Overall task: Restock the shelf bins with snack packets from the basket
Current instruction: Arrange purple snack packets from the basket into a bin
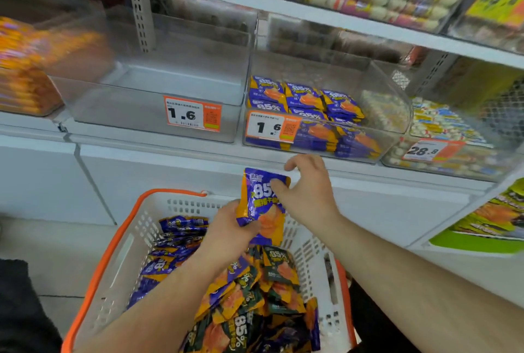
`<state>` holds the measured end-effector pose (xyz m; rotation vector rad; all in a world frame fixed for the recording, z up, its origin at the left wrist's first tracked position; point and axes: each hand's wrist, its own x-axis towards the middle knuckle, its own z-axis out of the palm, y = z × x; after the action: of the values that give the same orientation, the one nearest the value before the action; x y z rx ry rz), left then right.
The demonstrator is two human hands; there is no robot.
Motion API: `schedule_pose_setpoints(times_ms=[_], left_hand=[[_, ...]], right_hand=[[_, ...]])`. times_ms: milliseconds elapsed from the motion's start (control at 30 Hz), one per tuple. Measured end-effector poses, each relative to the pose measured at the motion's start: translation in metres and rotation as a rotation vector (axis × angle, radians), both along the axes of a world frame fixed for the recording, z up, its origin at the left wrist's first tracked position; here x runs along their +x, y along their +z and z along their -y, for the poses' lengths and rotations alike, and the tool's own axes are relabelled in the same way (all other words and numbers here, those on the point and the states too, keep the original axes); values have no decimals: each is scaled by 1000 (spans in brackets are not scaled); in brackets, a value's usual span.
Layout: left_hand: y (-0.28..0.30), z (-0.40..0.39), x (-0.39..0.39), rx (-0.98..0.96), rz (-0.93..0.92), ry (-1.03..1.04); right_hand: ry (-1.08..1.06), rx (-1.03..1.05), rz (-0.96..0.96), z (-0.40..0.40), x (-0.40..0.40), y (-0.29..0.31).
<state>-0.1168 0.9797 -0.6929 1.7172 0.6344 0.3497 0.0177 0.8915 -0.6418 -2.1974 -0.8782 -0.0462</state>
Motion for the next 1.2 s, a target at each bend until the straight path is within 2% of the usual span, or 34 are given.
schedule_pose_setpoints(times_ms=[133,267,367,467,500,567,600,633,733,867,1067,1133,1200], left_hand=[[24,6,22,-26,77,8],[46,10,45,-25,158,6],[67,10,62,57,212,13],[91,8,75,121,352,-208],[97,6,81,236,355,-291],[103,-8,100,713,206,-318],[104,-17,109,944,76,-271],[103,-27,117,1089,-50,-228],[91,-40,128,1259,-252,-189],[83,-35,131,1273,-241,-111],[78,-35,131,1264,-201,-91],[78,-35,132,1254,-186,-90],[77,-34,132,1257,-192,-89]], right_hand=[[-47,-55,-163,-5,-16,10],[-150,31,-244,-13,-9,25],[-151,128,-321,-12,2,47],[-128,233,-265,-9,23,79],[-129,241,-239,-9,35,91],[-150,208,-156,-11,65,114],[-167,172,-106,-12,82,123],[-185,126,-55,-12,98,131],[-220,-50,38,-15,138,140],[-281,-367,139,-20,178,123],[-246,-877,141,-24,204,89],[-233,-972,156,-26,207,85],[-261,-948,150,-28,210,83]])
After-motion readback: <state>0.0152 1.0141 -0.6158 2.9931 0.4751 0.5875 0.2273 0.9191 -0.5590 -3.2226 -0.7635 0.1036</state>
